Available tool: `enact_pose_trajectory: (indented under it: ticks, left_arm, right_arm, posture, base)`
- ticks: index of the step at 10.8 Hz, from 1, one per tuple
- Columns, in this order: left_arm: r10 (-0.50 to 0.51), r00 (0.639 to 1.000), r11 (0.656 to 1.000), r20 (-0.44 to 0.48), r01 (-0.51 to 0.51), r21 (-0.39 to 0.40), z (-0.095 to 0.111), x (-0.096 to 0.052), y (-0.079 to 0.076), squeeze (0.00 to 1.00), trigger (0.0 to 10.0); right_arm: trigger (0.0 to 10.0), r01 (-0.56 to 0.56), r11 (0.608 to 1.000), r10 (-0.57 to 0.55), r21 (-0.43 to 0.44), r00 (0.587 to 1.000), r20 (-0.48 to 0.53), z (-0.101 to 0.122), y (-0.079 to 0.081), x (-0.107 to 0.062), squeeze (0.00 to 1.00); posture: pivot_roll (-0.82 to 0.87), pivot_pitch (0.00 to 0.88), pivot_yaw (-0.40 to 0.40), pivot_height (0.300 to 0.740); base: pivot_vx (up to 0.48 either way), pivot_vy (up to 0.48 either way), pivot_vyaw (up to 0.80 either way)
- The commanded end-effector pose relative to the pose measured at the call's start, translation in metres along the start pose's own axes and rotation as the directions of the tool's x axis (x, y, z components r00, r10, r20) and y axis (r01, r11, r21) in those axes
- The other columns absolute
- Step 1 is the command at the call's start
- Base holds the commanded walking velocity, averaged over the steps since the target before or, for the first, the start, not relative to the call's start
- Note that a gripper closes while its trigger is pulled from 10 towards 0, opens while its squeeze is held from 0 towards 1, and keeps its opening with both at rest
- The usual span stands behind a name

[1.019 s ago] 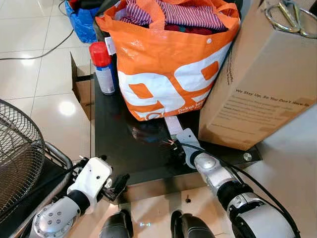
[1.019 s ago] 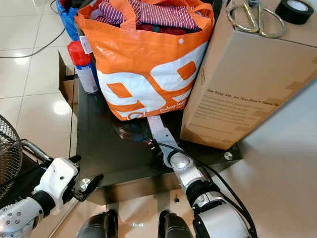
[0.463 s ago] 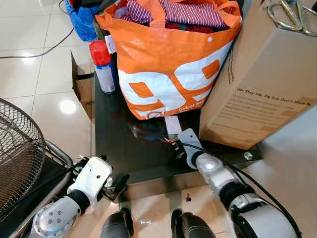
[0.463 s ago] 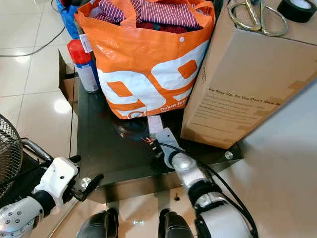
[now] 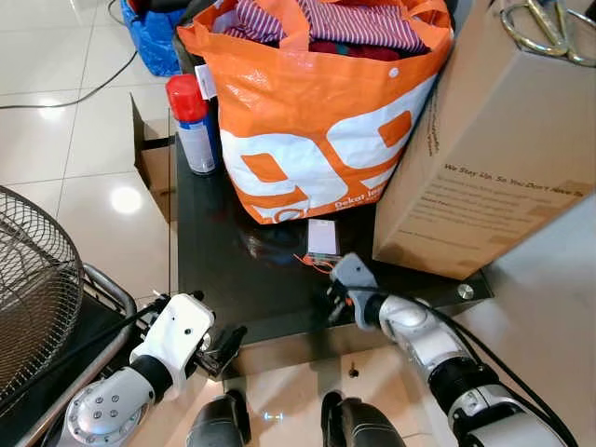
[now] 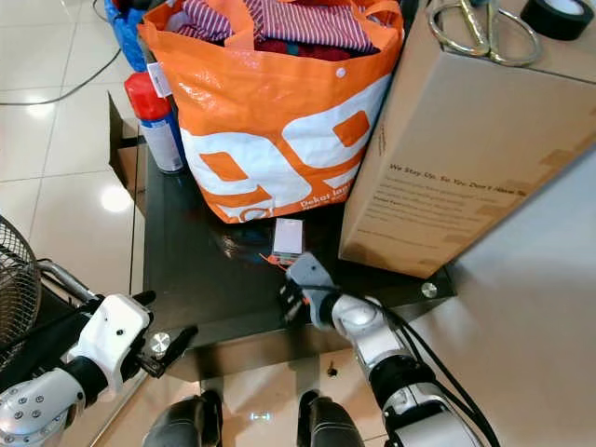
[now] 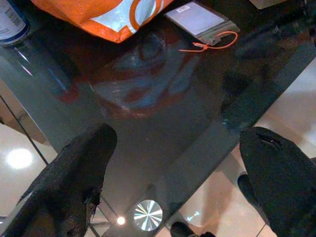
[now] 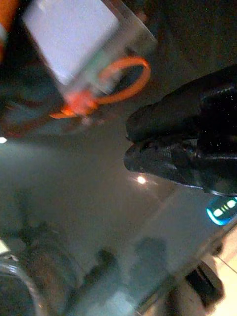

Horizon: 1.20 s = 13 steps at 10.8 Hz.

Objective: Hang keys on a hook

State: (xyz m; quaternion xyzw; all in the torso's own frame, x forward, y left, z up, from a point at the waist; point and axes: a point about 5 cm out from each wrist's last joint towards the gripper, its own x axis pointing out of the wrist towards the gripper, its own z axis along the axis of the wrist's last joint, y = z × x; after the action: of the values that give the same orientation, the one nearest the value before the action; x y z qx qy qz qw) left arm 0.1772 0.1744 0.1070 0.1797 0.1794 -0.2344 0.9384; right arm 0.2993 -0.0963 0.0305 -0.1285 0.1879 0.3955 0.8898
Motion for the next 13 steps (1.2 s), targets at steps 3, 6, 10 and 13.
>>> enact_pose_trajectory:
  ticks: [3, 6, 10, 13]
  left_arm:
    - [-0.013, 1.000, 1.000, 0.013, 0.014, -0.003, 0.002, 0.000, -0.004, 0.69, 10.0]
    - [-0.016, 1.000, 1.000, 0.013, 0.016, -0.002, 0.002, 0.002, -0.005, 0.69, 10.0]
    - [-0.016, 1.000, 1.000, 0.010, 0.016, -0.003, 0.002, 0.001, -0.006, 0.70, 10.0]
    - [-0.017, 1.000, 1.000, 0.008, 0.017, -0.004, 0.001, 0.000, -0.006, 0.70, 10.0]
  right_arm:
    - [10.0, 0.011, 1.000, -0.014, 0.023, 0.995, 0.101, 0.018, 0.015, 0.009, 1.00]
    - [10.0, 0.136, 0.991, -0.136, -0.009, 0.991, 0.002, 0.016, 0.023, 0.024, 1.00]
    - [10.0, 0.326, 0.944, -0.328, -0.049, 0.943, -0.061, 0.014, 0.018, 0.032, 0.00]
    - [10.0, 0.332, 0.943, -0.332, -0.022, 0.942, -0.049, 0.017, 0.024, 0.038, 0.00]
  posture:
    - [0.09, 0.235, -0.068, 0.740]
    - [0.09, 0.238, -0.069, 0.740]
    - [0.09, 0.242, -0.070, 0.740]
    - [0.09, 0.248, -0.070, 0.740]
  base:
    - [0.000, 0.000, 0.00]
    - [0.000, 0.000, 0.00]
    - [0.000, 0.000, 0.00]
    - [0.000, 0.000, 0.00]
